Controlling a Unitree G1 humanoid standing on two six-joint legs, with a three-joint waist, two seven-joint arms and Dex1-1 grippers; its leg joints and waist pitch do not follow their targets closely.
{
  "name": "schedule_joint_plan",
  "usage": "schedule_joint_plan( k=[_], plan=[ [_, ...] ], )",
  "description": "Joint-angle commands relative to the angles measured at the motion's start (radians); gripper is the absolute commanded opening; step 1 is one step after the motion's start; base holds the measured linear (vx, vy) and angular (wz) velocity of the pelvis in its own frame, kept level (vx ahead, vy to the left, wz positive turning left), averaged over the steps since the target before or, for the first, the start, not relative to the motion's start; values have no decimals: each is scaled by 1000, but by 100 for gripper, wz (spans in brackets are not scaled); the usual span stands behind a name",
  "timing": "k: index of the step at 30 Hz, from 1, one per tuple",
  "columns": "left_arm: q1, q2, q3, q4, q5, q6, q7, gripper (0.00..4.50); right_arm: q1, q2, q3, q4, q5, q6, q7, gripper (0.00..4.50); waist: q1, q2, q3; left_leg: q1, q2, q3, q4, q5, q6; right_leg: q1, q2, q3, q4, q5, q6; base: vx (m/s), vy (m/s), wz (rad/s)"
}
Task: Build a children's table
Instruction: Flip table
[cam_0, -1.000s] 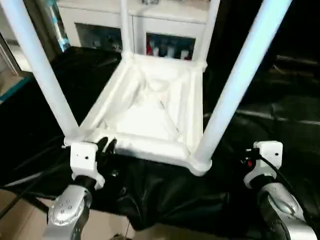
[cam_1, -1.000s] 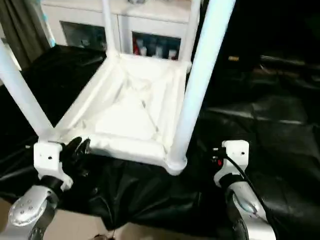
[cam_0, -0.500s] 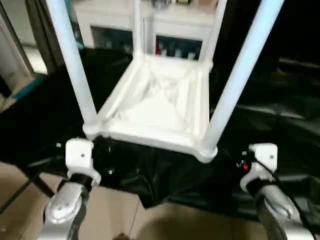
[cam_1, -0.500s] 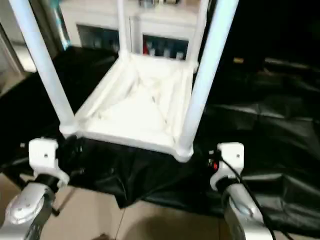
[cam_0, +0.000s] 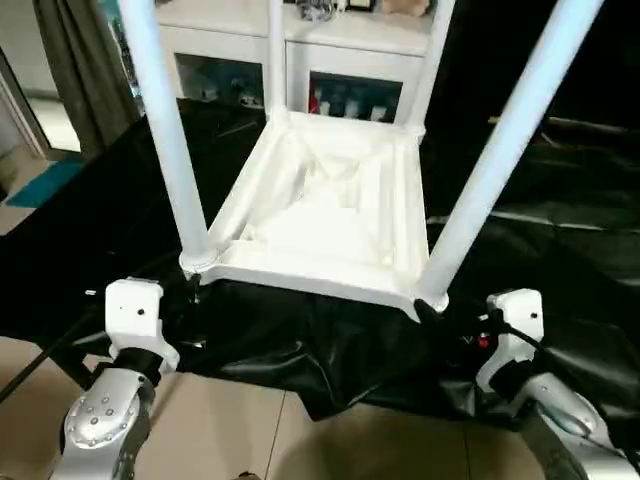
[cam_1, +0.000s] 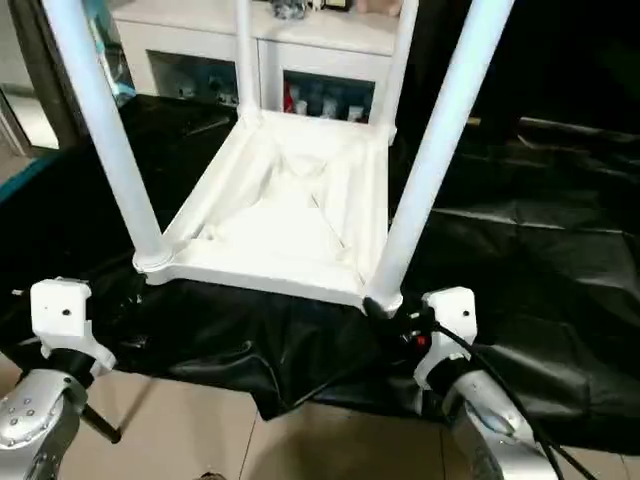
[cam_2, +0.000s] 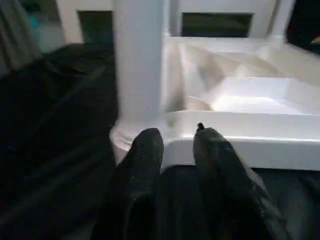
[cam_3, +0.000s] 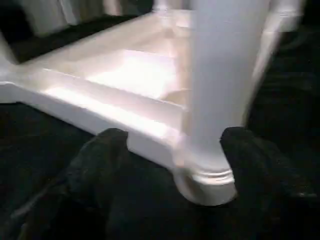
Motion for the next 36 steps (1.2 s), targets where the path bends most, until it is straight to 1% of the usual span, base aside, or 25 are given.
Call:
schedule_joint_plan(
  k=[1, 3, 4, 5, 7, 8, 9, 10, 12, 13, 14, 15, 18, 20, 21, 23, 24, 26, 28, 30, 32, 33, 34, 35, 36],
  plan=[
    [0, 6, 13, -15, -9, 15, 0, 157, 6, -20, -20, -22, 43, 16, 51, 374, -2, 2, -20, 45, 82, -53, -128, -541, -149, -35, -51, 33, -99, -344, -85, -51, -27, -3],
    [-14, 7, 21, 0, -5, 17, 11, 192, 4, -39, -16, -23, 55, 22, 84, 403, -4, -5, -17, 38, 81, -54, -130, -523, -138, -33, -55, 33, -107, -402, -75, -25, -14, -2],
    [-24, 9, 24, 11, -3, 19, 15, 192, 4, -49, -10, -26, 63, 25, 104, 403, -3, -5, -16, 37, 80, -55, -131, -522, -137, -33, -56, 32, -109, -421, -73, 0, 0, 0],
    [-52, 10, 35, 37, -2, 28, 24, 196, -2, -67, 1, -28, 74, 30, 142, 408, -3, -11, -17, 39, 79, -54, -129, -518, -132, -35, -58, 33, -114, -451, -70, 0, 0, 0],
    [-104, 19, 50, 90, 12, 49, 47, 220, -21, -81, 14, -20, 80, 27, 174, 434, 1, -11, -19, 45, 79, -53, -126, -499, -128, -39, -57, 35, -116, -452, -72, 0, 0, 0],
    [-137, 25, 55, 124, 17, 51, 53, 232, -37, -80, 18, -10, 78, 20, 179, 442, 0, -9, -20, 43, 79, -53, -127, -487, -125, -38, -56, 34, -114, -433, -76, 0, 0, 0],
    [-167, 34, 58, 158, 21, 56, 60, 239, -56, -81, 23, 6, 79, 13, 186, 447, -2, -12, -26, 31, 77, -54, -132, -439, -119, -29, -49, 28, -103, -361, -83, 0, 0, 0],
    [-197, 44, 56, 196, 24, 45, 53, 239, -79, -80, 30, 26, 77, 6, 193, 447, -2, -9, -26, 30, 77, -54, -133, -430, -119, -30, -46, 27, -100, -336, -87, 0, 0, 0],
    [-241, 53, 58, 251, 23, 37, 50, 276, -117, -79, 42, 61, 72, -4, 208, 450, -4, -9, -29, 36, 77, -53, -133, -439, -124, -37, -43, 26, -94, -299, -107, 0, 0, 0],
    [-270, 58, 65, 290, 28, 29, 59, 282, -139, -77, 50, 86, 67, -12, 219, 450, -3, -8, -29, 36, 80, -50, -133, -437, -123, -37, -42, 27, -93, -261, -120, 0, 0, 0],
    [-298, 64, 75, 326, 32, 26, 70, 282, -159, -73, 56, 111, 63, -20, 228, 450, -3, -8, -29, 36, 80, -50, -133, -437, -123, -37, -42, 27, -93, -261, -120, 0, 0, 0],
    [-331, 71, 91, 369, 33, 26, 86, 287, -186, -69, 65, 147, 57, -34, 240, 450, -4, -6, -35, 38, 76, -48, -130, -428, -122, -38, -41, 27, -86, -214, -137, 0, 0, 0],
    [-388, 87, 117, 444, 24, 24, 95, 320, -235, -58, 77, 205, 50, -51, 264, 450, -3, -8, -40, 30, 78, -47, -128, -372, -102, -29, -41, 25, -78, -138, -154, 0, 0, 0],
    [-421, 97, 129, 490, 14, 19, 88, 330, -260, -52, 86, 220, 54, -47, 279, 450, 2, -10, -48, 30, 78, -42, -120, -289, -71, -26, -41, 25, -69, -43, -177, 52, -19, -5],
    [-431, 101, 131, 506, 12, 16, 87, 343, -268, -52, 91, 225, 55, -46, 283, 450, 8, -10, -63, 25, 75, -39, -101, -119, -20, -15, -38, 22, -46, 176, -200, 64, -27, -4],
    [-448, 111, 134, 535, 21, 18, 95, 357, -281, -52, 102, 234, 56, -42, 297, 450, 11, -4, -63, 21, 71, -31, -90, -16, 33, -19, -32, 17, -35, 337, -223, 52, -27, -4],
    [-461, 119, 136, 557, 26, 15, 101, 376, -291, -54, 114, 243, 52, -43, 309, 450, 12, -5, -63, 21, 70, -30, -88, -17, 40, -18, -31, 16, -34, 343, -230, 0, 0, 0],
    [-493, 125, 143, 605, 21, 1, 96, 378, -315, -51, 133, 264, 52, -44, 332, 450, 15, -5, -64, 23, 75, -28, -89, -32, 45, -16, -33, 16, -34, 328, -248, 0, 0, 0],
    [-525, 125, 150, 651, 8, -13, 78, 406, -342, -40, 141, 284, 55, -43, 344, 450, 15, -5, -58, 25, 80, -26, -96, -99, 31, -17, -35, 17, -41, 235, -265, 0, 0, 0],
    [-548, 128, 150, 684, 11, -25, 75, 423, -367, -28, 149, 297, 54, -35, 343, 450, 16, -5, -53, 30, 87, -27, -108, -178, -4, -20, -36, 19, -48, 123, -266, 0, 0, 0],
    [-567, 127, 155, 702, 8, -29, 84, 423, -389, -19, 158, 308, 48, -28, 339, 450, 15, -5, -49, 30, 87, -28, -113, -216, -25, -22, -34, 20, -51, 70, -259, 0, 0, 0],
    [-577, 121, 163, 706, -3, -23, 91, 423, -404, -16, 169, 314, 41, -29, 342, 450, 17, -2, -48, 36, 90, -28, -117, -268, -57, -26, -36, 23, -55, 18, -251, 0, 0, 0],
    [-582, 113, 171, 704, -17, -9, 99, 423, -412, -16, 177, 316, 39, -29, 346, 450, 16, 1, -46, 34, 89, -30, -121, -282, -73, -25, -36, 23, -56, 0, -246, 0, 0, 0],
    [-581, 107, 176, 700, -24, -3, 105, 423, -413, -16, 179, 316, 39, -30, 348, 450, 17, 0, -47, 35, 89, -29, -122, -290, -79, -26, -36, 23, -57, -8, -242, 0, 0, 0],
    [-581, 106, 177, 699, -25, -1, 106, 423, -413, -16, 179, 316, 39, -30, 348, 450, 19, 4, -46, 37, 89, -29, -122, -300, -86, -28, -37, 24, -58, -16, -239, 0, 0, 0]
  ],
)
